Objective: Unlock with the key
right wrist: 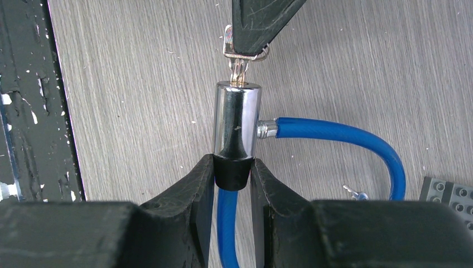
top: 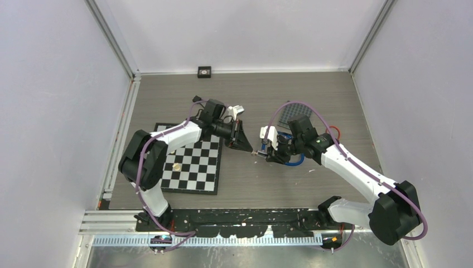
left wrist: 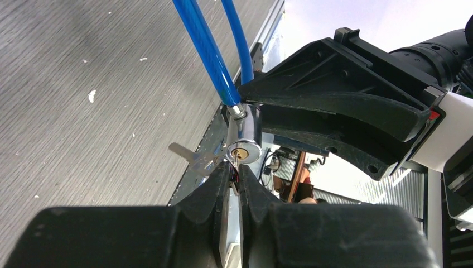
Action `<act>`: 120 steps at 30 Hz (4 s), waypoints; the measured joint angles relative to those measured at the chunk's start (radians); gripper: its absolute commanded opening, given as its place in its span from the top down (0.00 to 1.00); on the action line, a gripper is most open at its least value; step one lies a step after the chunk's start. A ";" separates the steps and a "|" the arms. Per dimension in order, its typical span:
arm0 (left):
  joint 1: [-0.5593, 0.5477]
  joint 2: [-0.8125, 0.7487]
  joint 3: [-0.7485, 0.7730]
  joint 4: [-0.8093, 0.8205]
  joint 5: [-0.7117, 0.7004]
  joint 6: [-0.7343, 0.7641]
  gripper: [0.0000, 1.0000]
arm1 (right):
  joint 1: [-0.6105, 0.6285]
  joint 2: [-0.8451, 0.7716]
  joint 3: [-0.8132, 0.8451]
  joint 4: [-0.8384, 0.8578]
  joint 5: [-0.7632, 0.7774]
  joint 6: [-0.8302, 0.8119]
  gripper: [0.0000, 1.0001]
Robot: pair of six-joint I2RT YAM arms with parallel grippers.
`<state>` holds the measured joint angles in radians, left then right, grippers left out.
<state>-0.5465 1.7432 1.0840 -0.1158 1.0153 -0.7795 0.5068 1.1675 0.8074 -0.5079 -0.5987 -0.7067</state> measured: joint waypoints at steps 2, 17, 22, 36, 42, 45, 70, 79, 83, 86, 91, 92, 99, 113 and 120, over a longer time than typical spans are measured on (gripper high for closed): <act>0.000 0.000 -0.002 0.009 0.002 -0.002 0.94 | 0.000 0.000 0.000 0.001 0.001 0.001 0.99; 0.004 0.004 -0.062 0.176 0.014 -0.137 1.00 | 0.011 0.005 0.000 0.022 0.048 0.034 0.99; 0.005 0.048 -0.066 0.240 0.018 -0.236 1.00 | 0.028 0.005 -0.004 0.028 0.102 0.030 0.99; -0.023 0.127 -0.066 0.263 0.033 -0.317 1.00 | 0.064 0.017 -0.017 -0.003 0.172 0.005 0.99; -0.039 0.129 -0.057 0.254 0.033 -0.276 1.00 | 0.063 0.018 -0.017 -0.028 0.172 0.015 1.00; -0.043 0.128 -0.056 0.248 0.033 -0.223 1.00 | 0.060 0.018 -0.017 -0.035 0.165 0.026 0.99; -0.054 -0.044 -0.042 0.131 0.060 0.495 1.00 | -0.053 0.063 0.005 -0.033 -0.141 0.107 1.00; -0.071 -0.097 -0.052 0.092 0.042 0.775 1.00 | -0.058 0.092 0.018 0.005 -0.209 0.135 1.00; -0.076 -0.096 -0.093 0.140 0.022 0.713 1.00 | -0.058 0.092 0.022 0.040 -0.211 0.143 1.00; -0.076 -0.086 -0.105 0.155 -0.002 0.632 1.00 | -0.058 0.092 0.022 0.061 -0.192 0.159 0.90; -0.064 -0.038 -0.102 0.157 -0.045 0.490 1.00 | -0.058 0.090 0.022 0.068 -0.130 0.182 0.52; -0.058 -0.025 -0.100 0.153 -0.052 0.459 1.00 | -0.058 0.087 0.022 0.061 -0.119 0.181 0.50; -0.015 0.002 -0.100 0.157 -0.074 0.284 1.00 | -0.058 0.042 0.022 -0.024 -0.103 0.111 0.46; -0.007 0.003 -0.142 0.304 -0.069 0.011 1.00 | 0.024 0.130 0.016 0.003 -0.053 0.099 0.46; -0.006 0.003 -0.158 0.332 -0.064 -0.037 1.00 | 0.083 0.199 0.011 0.059 0.038 0.128 0.63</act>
<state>-0.5529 1.7466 0.9257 0.2157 0.9508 -0.8162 0.5900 1.3666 0.8188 -0.4488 -0.5606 -0.5785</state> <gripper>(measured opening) 0.021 0.455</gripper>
